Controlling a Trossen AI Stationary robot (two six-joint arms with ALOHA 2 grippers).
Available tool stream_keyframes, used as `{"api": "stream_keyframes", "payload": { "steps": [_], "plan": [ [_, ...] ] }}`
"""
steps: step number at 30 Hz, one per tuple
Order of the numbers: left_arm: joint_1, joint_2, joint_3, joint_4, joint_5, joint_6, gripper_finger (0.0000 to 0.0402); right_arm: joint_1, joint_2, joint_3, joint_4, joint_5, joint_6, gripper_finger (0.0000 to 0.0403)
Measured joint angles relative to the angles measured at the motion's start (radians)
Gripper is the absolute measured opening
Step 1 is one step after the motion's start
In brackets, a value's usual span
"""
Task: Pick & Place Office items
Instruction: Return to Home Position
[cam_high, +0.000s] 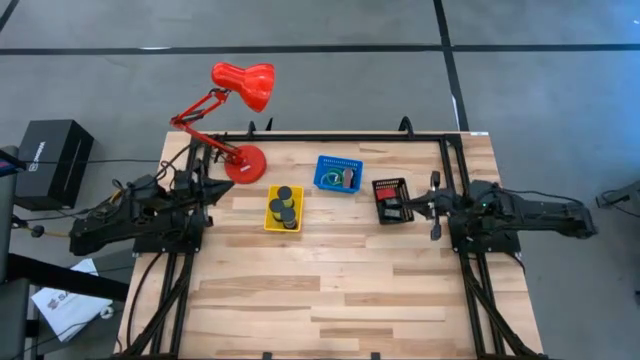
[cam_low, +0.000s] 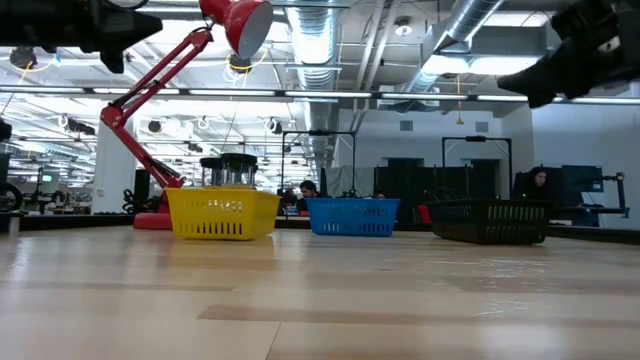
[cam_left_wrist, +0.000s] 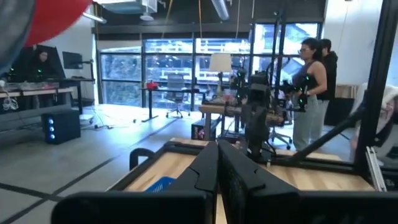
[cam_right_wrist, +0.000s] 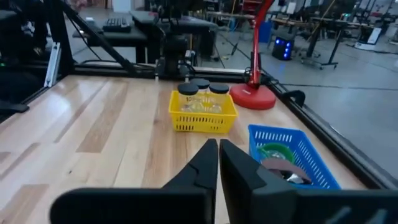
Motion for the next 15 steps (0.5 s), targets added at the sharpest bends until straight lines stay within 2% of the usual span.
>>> {"api": "stream_keyframes", "payload": {
  "steps": [8,15],
  "plan": [
    [0.000,-0.020,-0.059,0.030,0.008,0.002,0.0001,-0.012,-0.200,-0.122,0.034,0.008,-0.012,0.0002],
    [0.000,-0.024,-0.088,0.086,0.008,0.003,0.0001,-0.015,-0.199,-0.135,0.044,0.003,-0.016,0.0001]
  ]
}}
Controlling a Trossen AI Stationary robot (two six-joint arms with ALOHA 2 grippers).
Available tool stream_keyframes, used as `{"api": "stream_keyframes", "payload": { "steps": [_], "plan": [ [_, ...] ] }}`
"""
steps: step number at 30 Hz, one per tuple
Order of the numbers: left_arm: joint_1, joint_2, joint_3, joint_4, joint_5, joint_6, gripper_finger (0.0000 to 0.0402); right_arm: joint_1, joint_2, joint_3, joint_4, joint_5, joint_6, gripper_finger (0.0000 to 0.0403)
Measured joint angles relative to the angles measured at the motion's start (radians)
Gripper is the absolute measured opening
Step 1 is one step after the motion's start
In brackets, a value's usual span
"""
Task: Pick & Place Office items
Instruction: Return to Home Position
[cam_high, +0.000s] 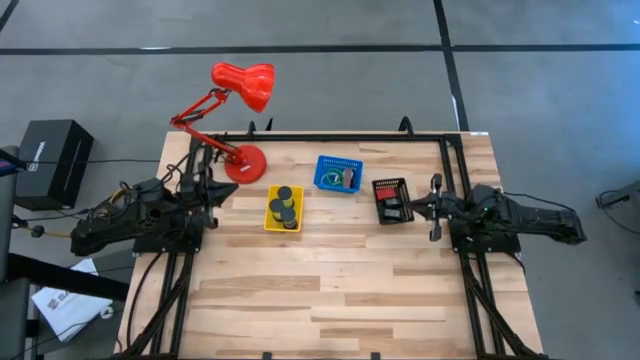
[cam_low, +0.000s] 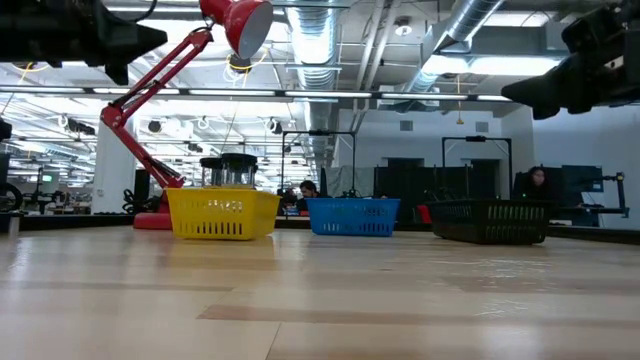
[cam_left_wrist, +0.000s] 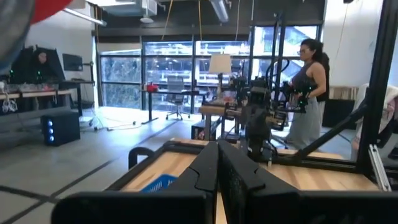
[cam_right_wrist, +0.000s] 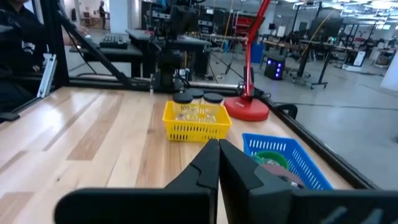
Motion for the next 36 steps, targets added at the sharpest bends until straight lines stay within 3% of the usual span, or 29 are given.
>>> {"api": "stream_keyframes", "payload": {
  "steps": [10,15,21,36],
  "plan": [
    [0.000,0.003,-0.001,0.021,0.102,-0.008,0.0001,0.012,0.001,-0.002,0.016,0.000,0.034,0.0001],
    [0.000,0.005,-0.079,0.108,0.103,-0.008,0.0001,0.028,0.001,-0.002,0.027,0.000,0.050,0.0001],
    [0.000,0.006,-0.158,0.273,0.102,-0.008,0.0001,0.046,0.001,-0.084,0.171,0.000,0.053,0.0001],
    [-0.029,0.142,-0.160,0.260,0.089,-0.018,0.0001,0.029,0.003,-0.086,0.165,0.025,0.051,0.0001]
  ]
}}
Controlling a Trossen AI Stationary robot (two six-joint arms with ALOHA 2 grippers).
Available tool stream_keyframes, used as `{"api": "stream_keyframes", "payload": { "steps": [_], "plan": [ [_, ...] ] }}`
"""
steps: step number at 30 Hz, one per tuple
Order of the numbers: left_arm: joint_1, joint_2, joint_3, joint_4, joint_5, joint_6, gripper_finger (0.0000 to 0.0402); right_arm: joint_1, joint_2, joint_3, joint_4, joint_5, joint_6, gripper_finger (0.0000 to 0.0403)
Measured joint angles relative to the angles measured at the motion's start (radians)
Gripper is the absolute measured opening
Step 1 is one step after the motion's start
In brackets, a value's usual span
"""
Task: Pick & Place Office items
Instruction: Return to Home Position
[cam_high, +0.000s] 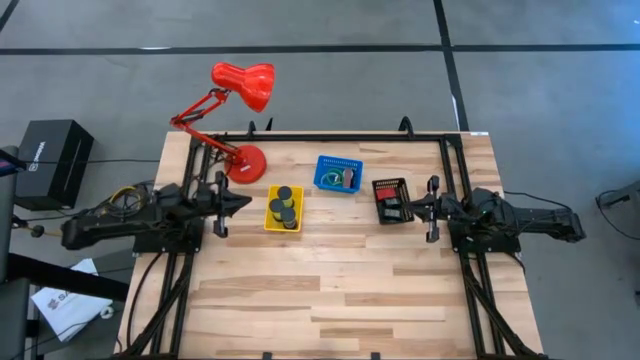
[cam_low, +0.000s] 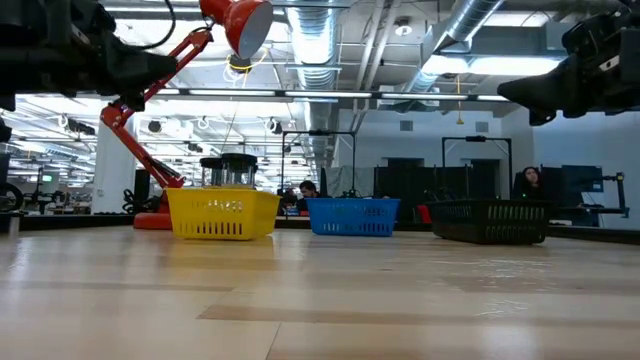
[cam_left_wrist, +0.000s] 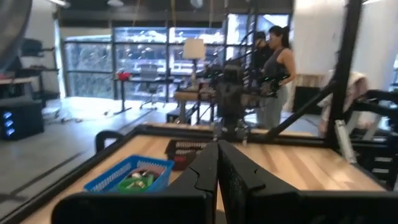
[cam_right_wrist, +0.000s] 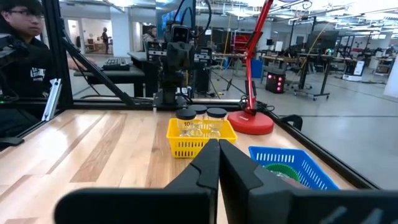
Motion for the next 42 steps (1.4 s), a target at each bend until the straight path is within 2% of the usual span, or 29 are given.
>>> {"api": "stream_keyframes", "payload": {
  "steps": [4,7,12,14,21,42],
  "plan": [
    [0.000,0.030,0.000,-0.002,-0.046,-0.009,0.0001,0.000,0.001,0.000,-0.003,0.001,0.001,0.0001],
    [0.000,0.026,0.001,-0.008,-0.043,-0.027,0.0001,0.000,0.001,0.000,-0.003,0.001,0.001,0.0001],
    [0.000,-0.002,0.085,-0.293,-0.038,-0.059,0.0001,0.000,0.001,-0.001,-0.004,0.001,0.001,0.0001],
    [0.000,-0.017,0.108,-0.338,-0.035,-0.062,0.0001,0.000,0.001,-0.001,-0.004,0.001,0.000,0.0001],
    [0.000,-0.142,0.041,-0.281,0.019,-0.046,0.0001,0.001,0.001,-0.001,-0.004,0.001,0.009,0.0001],
    [-0.001,-0.121,0.001,-0.265,-0.036,-0.027,0.0001,0.001,0.001,-0.002,-0.004,0.000,0.009,0.0001]
  ]
}}
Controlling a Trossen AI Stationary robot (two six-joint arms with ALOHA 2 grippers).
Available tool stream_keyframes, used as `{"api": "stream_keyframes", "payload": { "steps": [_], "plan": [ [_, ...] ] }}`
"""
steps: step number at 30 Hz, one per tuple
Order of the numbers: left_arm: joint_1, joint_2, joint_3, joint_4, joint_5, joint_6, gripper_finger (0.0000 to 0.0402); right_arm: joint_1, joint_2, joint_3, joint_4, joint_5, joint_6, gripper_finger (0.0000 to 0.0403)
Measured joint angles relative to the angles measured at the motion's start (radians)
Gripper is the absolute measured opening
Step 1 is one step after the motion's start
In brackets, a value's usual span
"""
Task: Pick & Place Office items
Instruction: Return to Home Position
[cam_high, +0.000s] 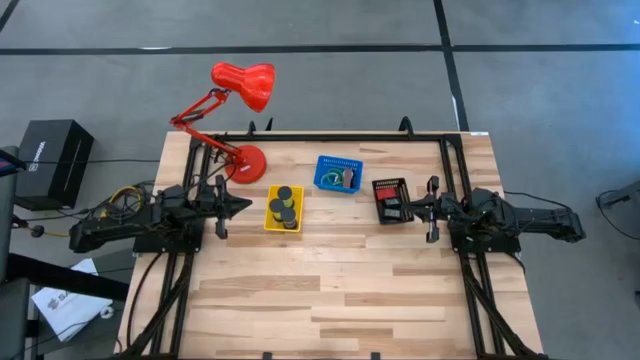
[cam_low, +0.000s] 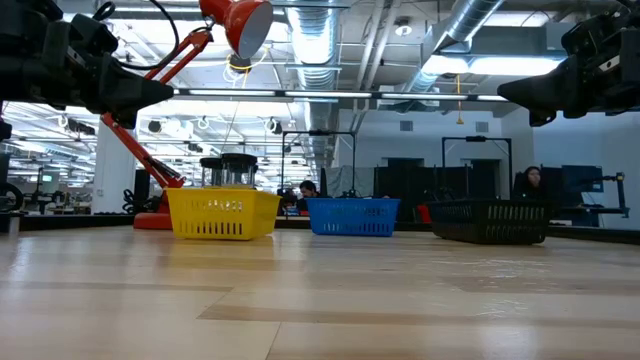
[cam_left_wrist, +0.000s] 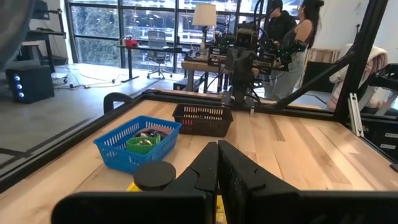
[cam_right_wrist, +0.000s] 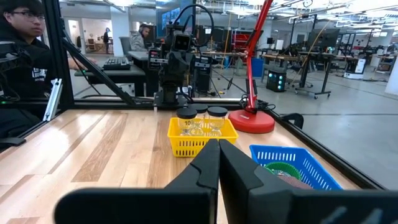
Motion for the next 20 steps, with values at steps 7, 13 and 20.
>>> {"api": "stream_keyframes", "payload": {
  "steps": [7,13,20],
  "plan": [
    [0.000,0.001,-0.001,0.002,0.000,0.000,0.0001,0.000,0.000,0.000,0.000,0.000,0.000,0.0001],
    [0.000,0.001,-0.001,0.004,0.000,0.000,0.0001,0.000,0.000,0.000,0.000,0.000,0.000,0.0001],
    [0.000,0.001,-0.001,0.008,0.002,0.000,0.0001,0.000,0.000,0.000,0.000,0.000,0.000,0.0001]
  ]
}}
